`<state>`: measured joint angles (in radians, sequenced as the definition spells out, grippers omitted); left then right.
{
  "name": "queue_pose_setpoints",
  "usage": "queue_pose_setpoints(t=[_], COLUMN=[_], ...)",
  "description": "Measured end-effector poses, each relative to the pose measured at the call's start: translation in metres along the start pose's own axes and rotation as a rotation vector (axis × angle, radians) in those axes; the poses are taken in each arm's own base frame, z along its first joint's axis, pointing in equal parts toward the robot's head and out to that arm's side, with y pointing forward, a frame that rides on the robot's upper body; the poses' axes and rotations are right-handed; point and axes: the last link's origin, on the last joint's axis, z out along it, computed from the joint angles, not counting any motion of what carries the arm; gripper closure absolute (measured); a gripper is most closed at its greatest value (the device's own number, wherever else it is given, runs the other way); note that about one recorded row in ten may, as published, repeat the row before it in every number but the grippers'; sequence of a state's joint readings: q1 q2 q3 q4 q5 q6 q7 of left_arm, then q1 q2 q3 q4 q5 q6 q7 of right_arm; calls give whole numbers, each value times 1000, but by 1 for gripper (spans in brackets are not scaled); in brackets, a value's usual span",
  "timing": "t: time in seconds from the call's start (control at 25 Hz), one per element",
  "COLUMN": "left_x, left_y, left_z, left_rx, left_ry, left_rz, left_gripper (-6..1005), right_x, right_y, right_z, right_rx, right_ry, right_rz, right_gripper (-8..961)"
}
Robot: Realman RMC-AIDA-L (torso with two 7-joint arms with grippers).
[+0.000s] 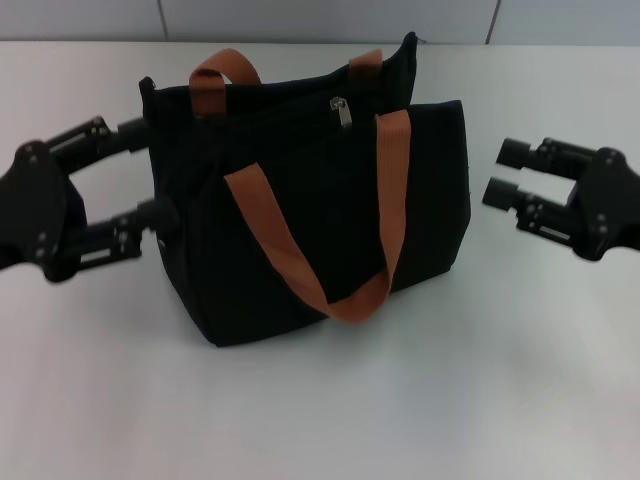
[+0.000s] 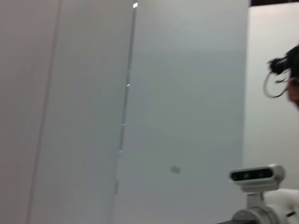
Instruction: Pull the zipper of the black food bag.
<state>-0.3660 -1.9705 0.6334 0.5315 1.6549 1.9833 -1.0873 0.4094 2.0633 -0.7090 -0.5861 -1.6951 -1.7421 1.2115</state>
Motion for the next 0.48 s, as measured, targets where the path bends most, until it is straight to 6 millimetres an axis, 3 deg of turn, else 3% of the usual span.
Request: queue_pose_setpoints(t=[0.48], left_x=[-41], left_y=[46], left_z=[36], left_rx=[-250], left_ry=[-74], left_rz=[-109], left_gripper=[195], right_x=[38], right_y=[37], right_z=[24], right_rx=[-224], right_ry=[104], right_rz=[-117], right_gripper=[345])
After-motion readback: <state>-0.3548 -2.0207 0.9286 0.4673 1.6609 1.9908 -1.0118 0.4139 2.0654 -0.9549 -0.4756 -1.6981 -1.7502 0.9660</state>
